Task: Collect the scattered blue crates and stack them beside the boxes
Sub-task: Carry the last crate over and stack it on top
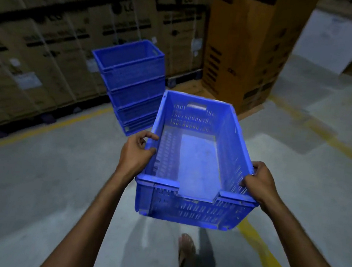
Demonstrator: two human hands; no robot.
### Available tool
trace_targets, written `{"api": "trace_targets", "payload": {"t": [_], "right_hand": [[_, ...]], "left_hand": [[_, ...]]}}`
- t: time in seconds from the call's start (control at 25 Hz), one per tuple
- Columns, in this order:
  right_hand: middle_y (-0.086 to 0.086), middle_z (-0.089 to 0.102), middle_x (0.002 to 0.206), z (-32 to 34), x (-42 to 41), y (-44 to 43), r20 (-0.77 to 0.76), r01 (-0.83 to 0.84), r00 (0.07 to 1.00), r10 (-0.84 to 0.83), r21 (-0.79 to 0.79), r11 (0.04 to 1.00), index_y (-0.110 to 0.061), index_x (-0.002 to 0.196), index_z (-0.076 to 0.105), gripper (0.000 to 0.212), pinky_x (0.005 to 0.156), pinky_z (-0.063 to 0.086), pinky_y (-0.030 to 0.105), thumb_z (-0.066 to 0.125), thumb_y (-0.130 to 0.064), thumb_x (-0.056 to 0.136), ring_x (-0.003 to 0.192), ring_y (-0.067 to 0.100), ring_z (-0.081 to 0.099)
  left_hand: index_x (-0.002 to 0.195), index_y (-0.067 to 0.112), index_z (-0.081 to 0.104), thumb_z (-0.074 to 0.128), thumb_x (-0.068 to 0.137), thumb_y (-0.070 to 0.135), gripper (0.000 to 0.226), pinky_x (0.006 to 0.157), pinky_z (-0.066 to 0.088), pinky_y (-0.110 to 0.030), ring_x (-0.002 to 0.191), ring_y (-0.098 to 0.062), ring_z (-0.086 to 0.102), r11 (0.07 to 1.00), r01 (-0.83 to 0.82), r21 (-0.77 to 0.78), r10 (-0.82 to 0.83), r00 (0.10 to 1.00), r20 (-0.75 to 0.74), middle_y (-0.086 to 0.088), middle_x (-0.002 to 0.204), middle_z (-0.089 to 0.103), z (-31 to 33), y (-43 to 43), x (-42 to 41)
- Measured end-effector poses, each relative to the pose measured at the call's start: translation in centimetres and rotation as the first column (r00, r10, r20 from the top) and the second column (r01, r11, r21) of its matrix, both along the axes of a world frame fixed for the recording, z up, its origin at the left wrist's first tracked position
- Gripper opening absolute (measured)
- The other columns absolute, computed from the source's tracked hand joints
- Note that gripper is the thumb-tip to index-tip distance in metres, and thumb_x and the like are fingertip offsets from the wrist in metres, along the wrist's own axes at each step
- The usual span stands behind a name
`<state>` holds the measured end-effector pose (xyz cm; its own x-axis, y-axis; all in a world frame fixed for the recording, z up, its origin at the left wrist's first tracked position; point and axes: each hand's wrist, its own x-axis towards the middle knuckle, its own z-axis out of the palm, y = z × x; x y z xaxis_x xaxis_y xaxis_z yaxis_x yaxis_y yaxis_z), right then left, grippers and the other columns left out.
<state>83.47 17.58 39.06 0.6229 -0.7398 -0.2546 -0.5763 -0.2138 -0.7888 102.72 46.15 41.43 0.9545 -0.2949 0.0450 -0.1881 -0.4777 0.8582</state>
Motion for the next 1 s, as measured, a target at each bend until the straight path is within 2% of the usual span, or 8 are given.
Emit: {"api": "trace_targets", "payload": {"t": [0.12, 0.2, 0.28, 0.4, 0.56, 0.64, 0.8, 1.0], "right_hand": [[0.005, 0.064, 0.099, 1.2, 9.7, -1.3, 0.080, -0.069, 0.994, 0.071, -0.029, 0.997, -0.016, 0.109, 0.056, 0.046, 0.071, 0.050, 0.036, 0.068, 0.001, 0.068, 0.086, 0.026, 0.062], [0.003, 0.063, 0.095, 2.6, 16.4, -2.1, 0.120, -0.117, 0.986, 0.119, -0.022, 0.993, -0.016, 0.109, 0.056, 0.046, 0.063, 0.046, 0.033, 0.069, 0.000, 0.068, 0.082, 0.025, 0.061], [0.002, 0.063, 0.093, 4.1, 22.4, -2.0, 0.158, -0.144, 0.976, 0.148, -0.038, 0.989, -0.017, 0.112, 0.057, 0.049, 0.057, 0.041, 0.030, 0.068, 0.000, 0.068, 0.079, 0.024, 0.061], [0.002, 0.066, 0.093, 5.1, 31.1, -0.1, 0.214, -0.173, 0.960, 0.179, -0.047, 0.984, -0.021, 0.113, 0.057, 0.052, 0.059, 0.046, 0.031, 0.065, 0.001, 0.067, 0.075, 0.022, 0.062], [0.002, 0.064, 0.084, 4.4, 41.9, 3.9, 0.271, -0.154, 0.948, 0.170, -0.081, 0.985, -0.022, 0.111, 0.056, 0.052, 0.061, 0.043, 0.029, 0.062, 0.003, 0.065, 0.072, 0.024, 0.061], [0.000, 0.063, 0.083, 3.5, 46.7, 6.3, 0.286, -0.144, 0.943, 0.167, -0.100, 0.984, -0.020, 0.111, 0.056, 0.051, 0.057, 0.040, 0.027, 0.062, 0.005, 0.066, 0.068, 0.020, 0.059], [-0.004, 0.059, 0.078, 3.2, 56.0, 11.5, 0.267, -0.069, 0.960, 0.088, -0.079, 0.994, -0.016, 0.113, 0.057, 0.051, 0.054, 0.038, 0.026, 0.065, 0.005, 0.067, 0.064, 0.010, 0.055], [-0.002, 0.061, 0.080, 4.9, 66.0, 16.0, 0.270, 0.053, 0.962, -0.036, -0.054, 0.997, -0.016, 0.109, 0.057, 0.046, 0.053, 0.041, 0.027, 0.063, 0.008, 0.069, 0.061, 0.011, 0.054]], "left_hand": [[0.088, 0.036, 0.070, 0.074, 0.071, 0.015, 0.028, 0.054, 0.037, -0.029, 0.045, -0.009, 0.040, 0.995, -0.099, 0.006, 0.098, 0.995, 0.036, 0.015, 0.054, 0.052, 2.0, 0.1, 7.2], [0.090, 0.041, 0.071, 0.076, 0.068, 0.021, 0.030, 0.063, 0.047, -0.031, 0.056, -0.011, 0.054, 0.990, -0.139, 0.001, 0.139, 0.990, 0.035, 0.016, 0.070, 0.062, 3.9, 0.4, 12.2], [0.090, 0.042, 0.071, 0.076, 0.066, 0.016, 0.036, 0.065, 0.047, -0.030, 0.061, -0.006, 0.056, 0.986, -0.164, -0.031, 0.165, 0.986, 0.018, 0.014, 0.080, 0.067, 5.0, 1.1, 16.9], [0.093, 0.037, 0.071, 0.070, 0.065, 0.001, 0.045, 0.058, 0.041, -0.027, 0.050, -0.003, 0.048, 0.972, -0.230, -0.049, 0.230, 0.973, -0.002, 0.011, 0.076, 0.064, 5.6, 2.9, 23.6], [0.088, 0.036, 0.067, 0.062, 0.064, 0.006, 0.039, 0.054, 0.036, -0.027, 0.049, -0.010, 0.044, 0.950, -0.312, -0.017, 0.312, 0.945, 0.101, 0.008, 0.068, 0.061, 4.3, 6.6, 33.4], [0.084, 0.038, 0.065, 0.061, 0.064, 0.007, 0.036, 0.059, 0.041, -0.028, 0.057, -0.012, 0.051, 0.954, -0.301, -0.016, 0.299, 0.941, 0.160, 0.004, 0.079, 0.065, 3.8, 8.7, 38.5], [0.070, 0.030, 0.063, 0.057, 0.069, -0.001, 0.031, 0.066, 0.041, -0.029, 0.075, -0.013, 0.055, 0.963, -0.230, 0.143, 0.177, 0.933, 0.313, 0.002, 0.082, 0.058, 5.3, 12.8, 49.4], [0.068, 0.028, 0.063, 0.058, 0.072, 0.001, 0.027, 0.070, 0.044, -0.032, 0.080, -0.015, 0.056, 0.972, -0.130, 0.193, 0.059, 0.940, 0.336, 0.004, 0.082, 0.055, 7.5, 15.5, 62.4]]}}
